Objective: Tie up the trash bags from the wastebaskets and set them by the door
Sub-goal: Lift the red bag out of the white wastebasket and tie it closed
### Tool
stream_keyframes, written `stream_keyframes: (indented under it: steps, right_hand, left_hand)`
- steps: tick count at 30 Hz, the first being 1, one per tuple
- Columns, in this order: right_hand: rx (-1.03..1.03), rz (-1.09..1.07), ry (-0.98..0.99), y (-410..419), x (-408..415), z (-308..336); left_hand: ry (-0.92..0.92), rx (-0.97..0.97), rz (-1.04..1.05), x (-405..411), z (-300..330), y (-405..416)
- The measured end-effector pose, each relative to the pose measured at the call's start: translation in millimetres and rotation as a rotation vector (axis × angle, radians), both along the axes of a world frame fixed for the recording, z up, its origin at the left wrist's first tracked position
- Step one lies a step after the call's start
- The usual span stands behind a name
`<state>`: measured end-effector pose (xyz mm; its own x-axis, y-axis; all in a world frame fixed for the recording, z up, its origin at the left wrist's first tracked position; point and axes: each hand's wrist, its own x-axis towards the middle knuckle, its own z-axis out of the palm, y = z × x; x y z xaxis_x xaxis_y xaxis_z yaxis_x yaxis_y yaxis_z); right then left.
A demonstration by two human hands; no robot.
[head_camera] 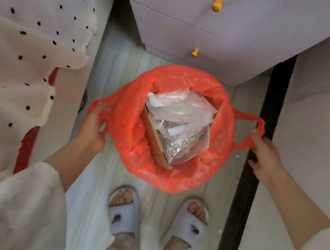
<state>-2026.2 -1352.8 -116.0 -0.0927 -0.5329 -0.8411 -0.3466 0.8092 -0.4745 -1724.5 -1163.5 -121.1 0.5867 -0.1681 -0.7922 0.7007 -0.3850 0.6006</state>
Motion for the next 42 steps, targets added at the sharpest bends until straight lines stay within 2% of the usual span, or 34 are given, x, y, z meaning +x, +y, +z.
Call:
stream_keyframes:
  steps: [3, 8, 12, 18, 21, 29, 38, 42]
  right_hand:
    - [-0.053, -0.032, 0.041, 0, 6, 10]
    - [-0.110, -0.057, 0.071, 13, 3, 62]
    - [-0.145, 0.049, 0.005, 18, 21, 132]
    - [-0.113, 0.032, -0.245, 5, 61, 228]
    - [-0.134, 0.091, -0.303, 1, 72, 266]
    - [-0.212, 0.176, -0.271, 22, 69, 357]
    - [-0.427, 0.097, -0.467, 51, 65, 466]
    - [-0.489, 0.118, -0.434, 71, 57, 511]
  left_hand:
    - [-0.086, 0.078, 0.093, 0, 13, -1]
    - [-0.129, 0.141, -0.072, -14, 67, 14]
    - [-0.117, 0.053, -0.242, -20, 131, 8]
    - [-0.007, -0.118, -0.304, -22, 224, -29]
    - [0.029, -0.214, -0.352, -22, 265, -48]
    - [-0.036, -0.267, -0.550, -33, 368, -55]
    - [-0.121, -0.419, -0.632, -37, 477, -44]
    - [-0.207, -0.453, -0.745, -46, 526, -30]
